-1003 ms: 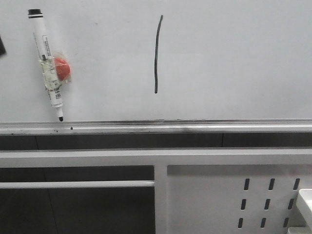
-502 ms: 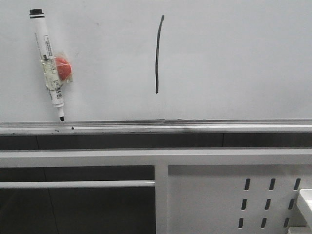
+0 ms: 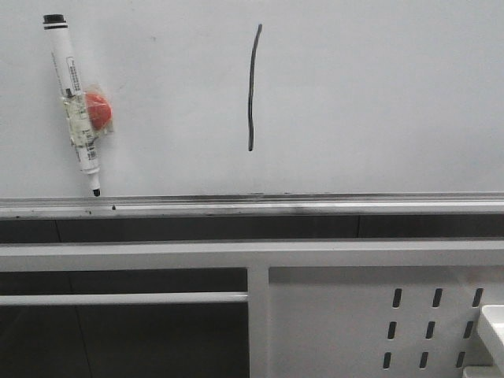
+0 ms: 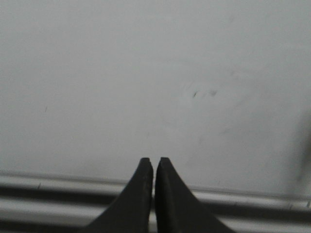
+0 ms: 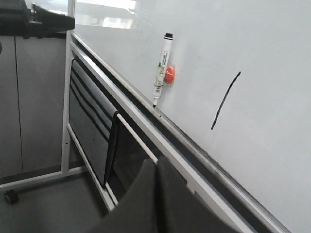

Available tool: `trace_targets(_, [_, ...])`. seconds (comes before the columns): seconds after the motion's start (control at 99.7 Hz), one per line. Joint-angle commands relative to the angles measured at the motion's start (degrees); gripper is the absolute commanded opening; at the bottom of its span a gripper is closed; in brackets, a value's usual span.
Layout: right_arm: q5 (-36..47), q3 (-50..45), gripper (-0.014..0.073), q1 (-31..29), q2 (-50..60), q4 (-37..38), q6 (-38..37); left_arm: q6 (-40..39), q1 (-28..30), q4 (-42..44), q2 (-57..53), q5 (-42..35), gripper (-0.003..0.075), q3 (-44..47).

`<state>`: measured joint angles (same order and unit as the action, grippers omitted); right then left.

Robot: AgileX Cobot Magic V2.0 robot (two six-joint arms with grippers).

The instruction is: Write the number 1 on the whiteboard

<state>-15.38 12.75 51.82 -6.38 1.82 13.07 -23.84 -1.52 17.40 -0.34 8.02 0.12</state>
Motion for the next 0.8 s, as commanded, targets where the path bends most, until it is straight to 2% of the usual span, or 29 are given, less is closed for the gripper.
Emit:
trace_targets(0.0, [4.8, 1.4, -0.0069, -0.2, -0.4, 0.0, 0.0, -0.5, 0.1, 0.4, -1.2, 5.7, -0.0020, 2.0])
trace_targets(0.08, [4.8, 1.4, -0.0069, -0.2, -0.4, 0.0, 0.0, -0.5, 0.1, 0.4, -1.2, 10.0, -0.0020, 2.0])
trace_targets(0.221, [4.8, 1.4, -0.0069, -0.2, -0.4, 0.0, 0.0, 2.3, 0.1, -0.7, -1.2, 9.5, -0.0020, 2.1])
trace_targets(0.371, [4.8, 1.4, -0.0069, -0.2, -0.4, 0.0, 0.0, 22.2, 0.1, -14.9, -1.2, 8.1, -0.0020, 2.1])
trace_targets(0.421, [4.8, 1.4, -0.0069, -0.2, -0.4, 0.0, 0.0, 26.6, 0.1, -18.6, -1.2, 8.1, -0.0020, 2.1])
trace_targets(0.793, [4.8, 1.4, -0.0069, -0.2, -0.4, 0.0, 0.0, 27.2, 0.1, -19.0, -1.2, 8.1, -0.0020, 2.1])
